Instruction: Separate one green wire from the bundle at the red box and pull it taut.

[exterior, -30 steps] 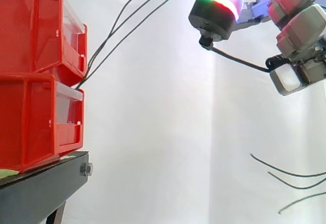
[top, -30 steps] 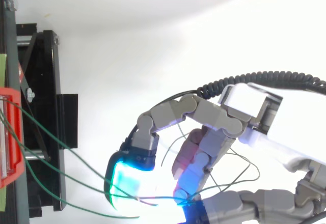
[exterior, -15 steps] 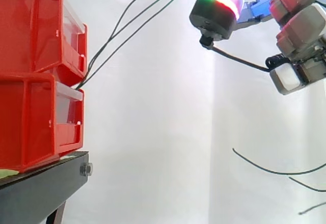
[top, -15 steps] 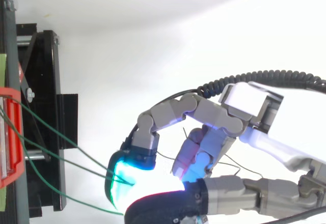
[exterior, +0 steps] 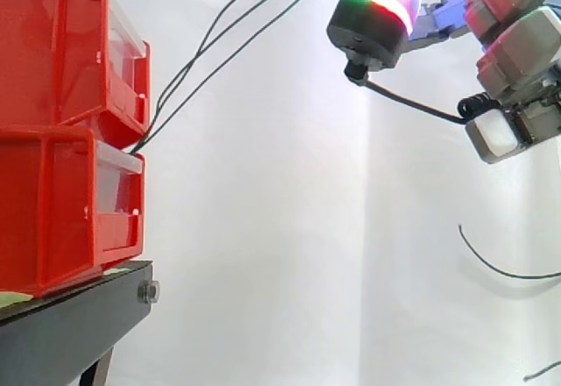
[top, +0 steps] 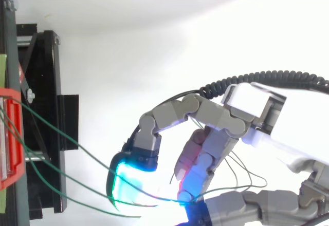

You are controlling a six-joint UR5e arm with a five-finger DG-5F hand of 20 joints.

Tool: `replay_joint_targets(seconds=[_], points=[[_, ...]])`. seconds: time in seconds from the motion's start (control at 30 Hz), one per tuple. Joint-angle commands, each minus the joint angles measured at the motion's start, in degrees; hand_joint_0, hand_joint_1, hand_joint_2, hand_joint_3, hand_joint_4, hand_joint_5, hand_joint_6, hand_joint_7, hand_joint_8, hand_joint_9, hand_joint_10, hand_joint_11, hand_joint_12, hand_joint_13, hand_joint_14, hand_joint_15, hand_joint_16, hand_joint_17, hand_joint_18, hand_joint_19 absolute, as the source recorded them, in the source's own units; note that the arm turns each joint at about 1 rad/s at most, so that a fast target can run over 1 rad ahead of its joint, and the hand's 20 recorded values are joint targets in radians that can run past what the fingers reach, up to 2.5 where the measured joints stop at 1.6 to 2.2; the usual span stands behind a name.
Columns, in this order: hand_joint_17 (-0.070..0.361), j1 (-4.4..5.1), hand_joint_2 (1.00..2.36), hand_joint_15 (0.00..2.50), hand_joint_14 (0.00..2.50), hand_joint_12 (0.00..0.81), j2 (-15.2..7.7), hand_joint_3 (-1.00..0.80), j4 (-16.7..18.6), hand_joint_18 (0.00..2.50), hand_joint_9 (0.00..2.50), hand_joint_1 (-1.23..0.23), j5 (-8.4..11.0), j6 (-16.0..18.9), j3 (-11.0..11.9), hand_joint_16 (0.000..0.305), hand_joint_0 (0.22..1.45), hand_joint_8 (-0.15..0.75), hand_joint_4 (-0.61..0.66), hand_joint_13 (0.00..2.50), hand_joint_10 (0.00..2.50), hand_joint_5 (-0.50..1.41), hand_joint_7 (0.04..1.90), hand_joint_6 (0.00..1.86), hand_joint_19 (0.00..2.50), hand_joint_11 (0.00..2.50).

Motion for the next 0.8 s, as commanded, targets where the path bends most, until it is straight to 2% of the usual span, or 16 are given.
replay_joint_targets(seconds=[0.0, 0.07, 0.17, 0.33, 0.37, 0.47, 0.57, 0.77], points=[[0.088, 0.00, 1.00, 0.92, 0.03, 0.322, 0.0, -0.50, 0.0, 0.83, 1.45, -0.81, 0.03, 0.0, 0.2, 0.039, 0.61, 0.251, 0.04, 1.33, 0.03, -0.16, 0.97, 0.90, 0.72, 0.96], [0.092, 0.00, 1.00, 0.92, 0.03, 0.330, 0.0, -0.50, 0.2, 0.85, 1.46, -0.74, -0.05, -0.2, 0.2, 0.041, 0.54, 0.260, 0.05, 1.34, 0.03, -0.16, 0.96, 0.90, 0.73, 0.94], [0.097, 0.00, 1.00, 0.92, 0.03, 0.347, 0.0, -0.50, 0.3, 0.87, 1.48, -0.64, -0.05, -0.3, 0.2, 0.043, 0.51, 0.274, 0.06, 1.35, 0.03, -0.16, 0.95, 0.89, 0.71, 0.94], [0.100, 0.00, 1.00, 0.91, 0.03, 0.345, 0.0, -0.50, 0.0, 0.88, 1.49, -0.49, 0.03, -0.3, 0.4, 0.044, 0.51, 0.282, 0.05, 1.36, 0.03, -0.16, 0.95, 0.89, 0.71, 0.94], [0.095, 0.00, 1.00, 0.92, 0.03, 0.338, 0.0, -0.50, 0.0, 0.86, 1.48, -0.48, -0.05, -0.3, 0.4, 0.042, 0.54, 0.276, 0.05, 1.35, 0.03, -0.16, 0.95, 0.88, 0.72, 0.94], [0.091, 0.00, 1.00, 0.93, 0.03, 0.327, 0.0, -0.48, 0.0, 0.85, 1.49, -0.54, -0.05, -0.3, 0.4, 0.040, 0.58, 0.264, 0.03, 1.34, 0.03, -0.16, 0.98, 0.88, 0.73, 0.96], [0.092, 0.00, 1.01, 0.93, 0.03, 0.328, 0.0, -0.35, -0.1, 0.85, 1.48, -0.65, 0.03, -0.3, 0.4, 0.041, 0.58, 0.262, 0.03, 1.34, 0.03, -0.16, 1.01, 0.88, 0.73, 0.96], [0.092, 0.00, 1.01, 0.92, 0.03, 0.325, 0.0, -0.30, 0.1, 0.85, 1.46, -0.73, 0.03, -0.3, 0.4, 0.041, 0.59, 0.264, 0.02, 1.33, 0.03, -0.16, 1.01, 0.89, 0.73, 0.96]])
